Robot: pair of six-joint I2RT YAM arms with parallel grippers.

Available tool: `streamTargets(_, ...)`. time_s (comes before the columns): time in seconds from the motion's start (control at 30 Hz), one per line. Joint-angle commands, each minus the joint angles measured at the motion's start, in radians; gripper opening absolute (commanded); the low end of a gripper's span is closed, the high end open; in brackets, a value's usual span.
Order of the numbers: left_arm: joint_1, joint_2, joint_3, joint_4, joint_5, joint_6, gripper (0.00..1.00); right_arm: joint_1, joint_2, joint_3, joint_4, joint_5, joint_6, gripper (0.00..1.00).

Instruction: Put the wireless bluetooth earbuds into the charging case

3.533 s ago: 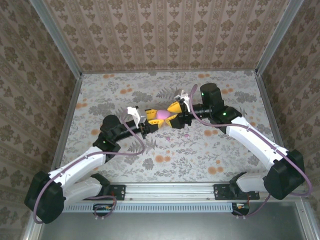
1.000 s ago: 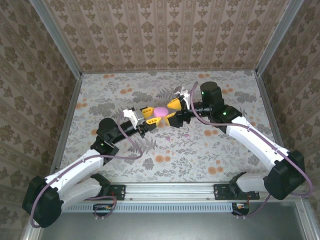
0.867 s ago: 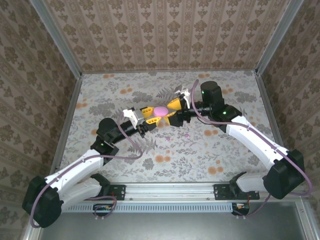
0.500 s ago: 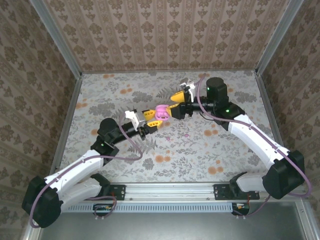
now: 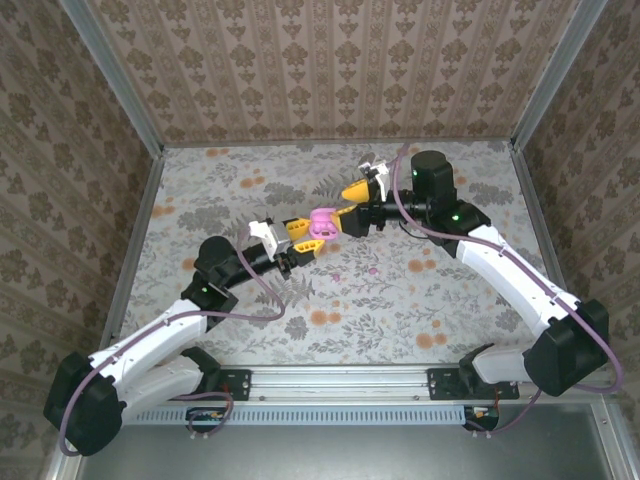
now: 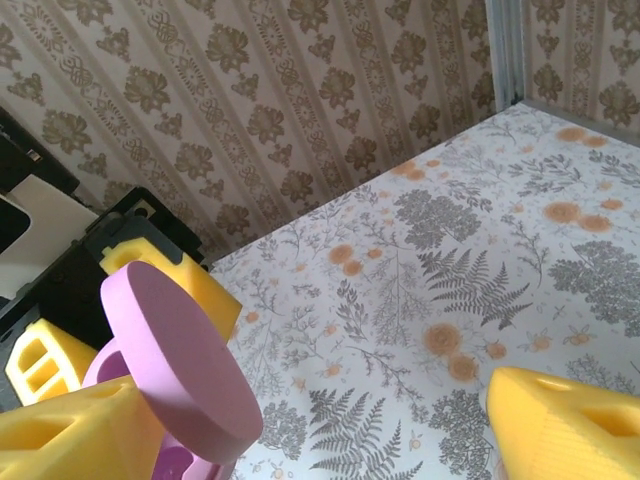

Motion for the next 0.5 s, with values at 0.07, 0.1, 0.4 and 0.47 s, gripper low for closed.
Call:
streamTargets(0.07, -0.007, -0.015, -0.002, 0.022, -0.014, 0.007, 0.27, -0.001, -0.044, -0.014, -0.015, -0.027, -0.047, 0.86)
streamTargets(0.1, -0.007, -0.017, -0.002, 0.022, -0.014, 0.006, 0.27, -0.001, -0.045, -0.014, -0.023, -0.021, -0.049, 0.86)
streamTargets(0.4, -0.007, -0.02, -0.001, 0.022, -0.023, -0.001, 0.27, 0.001, -0.043, -0.036, -0.066, -0.036, -0.101, 0.87)
streamTargets(0.47, -0.007, -0.021, 0.0, 0.023, -0.018, -0.003, 0.27, 0.004, -0.038, -0.041, -0.063, 0.007, -0.091, 0.86)
